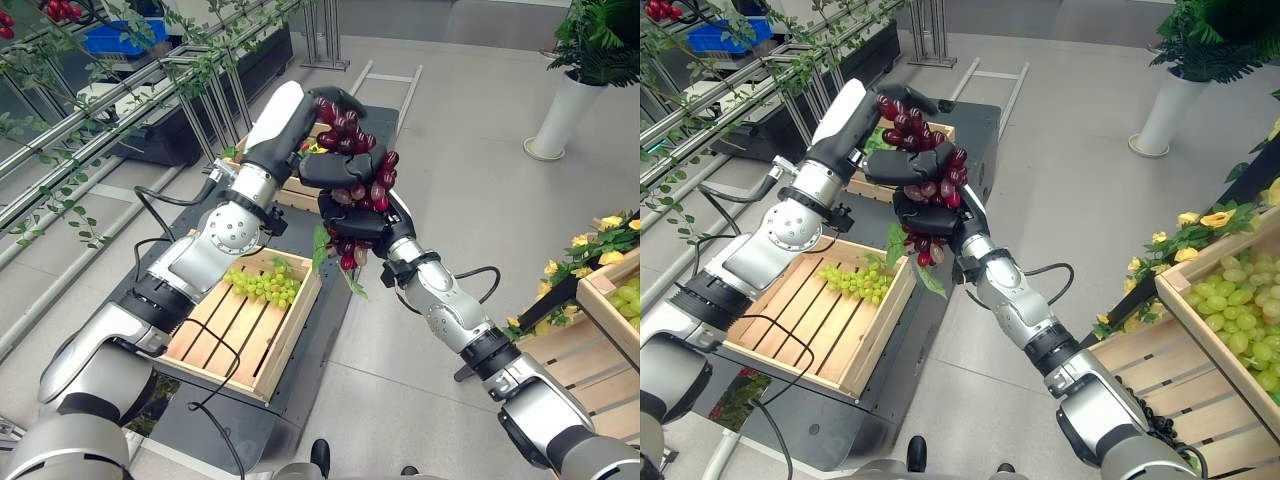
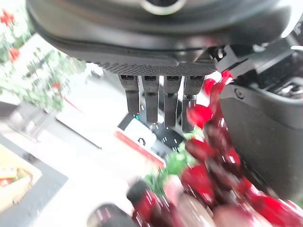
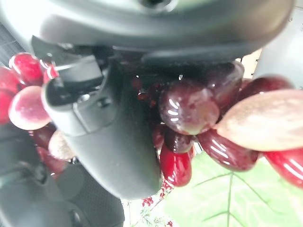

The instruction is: Pick up the fruits from the basket on one side to the basket on the other side

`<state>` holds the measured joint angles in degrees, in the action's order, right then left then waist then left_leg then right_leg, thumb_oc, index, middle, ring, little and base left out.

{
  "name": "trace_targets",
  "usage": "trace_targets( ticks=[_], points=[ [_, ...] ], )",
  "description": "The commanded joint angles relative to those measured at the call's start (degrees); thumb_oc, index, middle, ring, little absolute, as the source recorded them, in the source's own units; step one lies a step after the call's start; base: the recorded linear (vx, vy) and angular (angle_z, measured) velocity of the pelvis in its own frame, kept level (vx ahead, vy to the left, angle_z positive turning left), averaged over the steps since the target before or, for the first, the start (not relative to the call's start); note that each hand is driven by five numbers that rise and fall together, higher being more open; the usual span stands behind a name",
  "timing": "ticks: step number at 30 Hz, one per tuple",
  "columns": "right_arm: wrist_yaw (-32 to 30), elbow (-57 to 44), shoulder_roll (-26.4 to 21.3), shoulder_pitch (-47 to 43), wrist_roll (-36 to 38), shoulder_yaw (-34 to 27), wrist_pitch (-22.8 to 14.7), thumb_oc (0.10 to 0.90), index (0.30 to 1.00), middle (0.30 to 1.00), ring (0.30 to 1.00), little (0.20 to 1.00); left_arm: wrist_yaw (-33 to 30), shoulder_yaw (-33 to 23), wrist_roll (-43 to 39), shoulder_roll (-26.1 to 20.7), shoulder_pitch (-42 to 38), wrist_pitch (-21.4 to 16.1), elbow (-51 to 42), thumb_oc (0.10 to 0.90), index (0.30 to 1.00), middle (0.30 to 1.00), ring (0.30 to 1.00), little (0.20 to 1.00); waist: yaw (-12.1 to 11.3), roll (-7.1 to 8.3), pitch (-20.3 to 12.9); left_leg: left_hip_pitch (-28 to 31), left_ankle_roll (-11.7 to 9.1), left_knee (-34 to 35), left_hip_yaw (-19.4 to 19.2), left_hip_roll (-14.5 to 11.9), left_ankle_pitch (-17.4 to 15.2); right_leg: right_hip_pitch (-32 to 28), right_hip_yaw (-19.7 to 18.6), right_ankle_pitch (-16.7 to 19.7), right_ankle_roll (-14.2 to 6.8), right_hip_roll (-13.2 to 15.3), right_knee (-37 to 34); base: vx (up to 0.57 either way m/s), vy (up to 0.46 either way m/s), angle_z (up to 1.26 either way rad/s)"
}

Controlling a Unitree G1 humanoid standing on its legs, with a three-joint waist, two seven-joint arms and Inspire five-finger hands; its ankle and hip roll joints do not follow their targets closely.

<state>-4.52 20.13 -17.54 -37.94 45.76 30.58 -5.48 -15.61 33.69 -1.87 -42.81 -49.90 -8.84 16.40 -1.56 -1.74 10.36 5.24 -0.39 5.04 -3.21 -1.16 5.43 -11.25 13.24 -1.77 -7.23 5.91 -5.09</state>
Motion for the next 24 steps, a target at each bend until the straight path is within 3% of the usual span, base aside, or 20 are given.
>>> trace_targets(
  ticks=[1, 17, 20, 23, 24],
  points=[
    [2.98, -2.98, 1.56, -2.95, 0.52, -6.18, -11.93, 0.400, 0.300, 0.300, 0.300, 0.300, -5.17, -7.05, 2.47, 1.08, -2.33, -1.35, 8.25, 0.800, 0.900, 0.900, 0.900, 0.900, -0.55, 0.60, -7.74, 1.80, 0.05, -0.04, 2.65, 3.81, -9.01, 1.39, -0.01, -1.79, 4.49, -4.26, 0.09, 0.00, 0.000, 0.00],
    [5.58, 1.35, -2.69, 10.17, 1.73, -12.85, -12.98, 0.400, 0.300, 0.300, 0.300, 0.300, -1.53, -13.98, -0.07, 0.96, 12.07, -0.72, 11.76, 0.800, 0.900, 0.900, 0.900, 0.900, 1.85, 0.55, -6.62, 3.31, 0.23, -0.04, -0.68, 3.01, -9.86, 1.24, -2.32, -1.36, 4.06, -4.45, 0.09, 0.01, 0.008, -0.03],
    [6.04, 2.18, -3.02, 12.83, 1.46, -13.66, -12.75, 0.400, 0.300, 0.300, 0.300, 0.300, -0.30, -15.66, -5.49, 1.94, 14.69, -0.70, 11.56, 0.800, 0.900, 0.900, 0.900, 0.900, 2.31, 0.64, -6.38, 3.54, 0.32, -0.04, -1.23, 2.95, -10.00, 1.28, -2.90, -1.23, 3.95, -4.52, 0.09, 0.02, 0.021, -0.11],
    [6.74, 3.87, -2.46, 16.82, 0.09, -14.28, -13.27, 0.400, 0.300, 0.300, 0.300, 0.300, 3.57, -19.06, -21.23, 6.70, 19.15, -0.60, 11.25, 0.800, 0.900, 0.900, 0.900, 0.900, 2.91, 0.69, -5.97, 3.95, 0.46, -0.04, -1.81, 2.86, -10.21, 1.28, -3.58, -1.06, 3.84, -4.60, 0.09, 0.04, 0.017, -0.10],
    [7.03, 4.25, -2.32, 17.44, -0.24, -14.45, -13.46, 0.400, 0.300, 0.300, 0.300, 0.300, 4.23, -19.73, -23.02, 7.88, 19.99, -0.36, 11.14, 0.800, 0.900, 0.900, 0.900, 0.900, 3.01, 0.69, -5.91, 4.01, 0.49, -0.04, -1.90, 2.85, -10.25, 1.29, -3.67, -1.02, 3.82, -4.61, 0.09, 0.04, 0.015, -0.08]
  ],
)
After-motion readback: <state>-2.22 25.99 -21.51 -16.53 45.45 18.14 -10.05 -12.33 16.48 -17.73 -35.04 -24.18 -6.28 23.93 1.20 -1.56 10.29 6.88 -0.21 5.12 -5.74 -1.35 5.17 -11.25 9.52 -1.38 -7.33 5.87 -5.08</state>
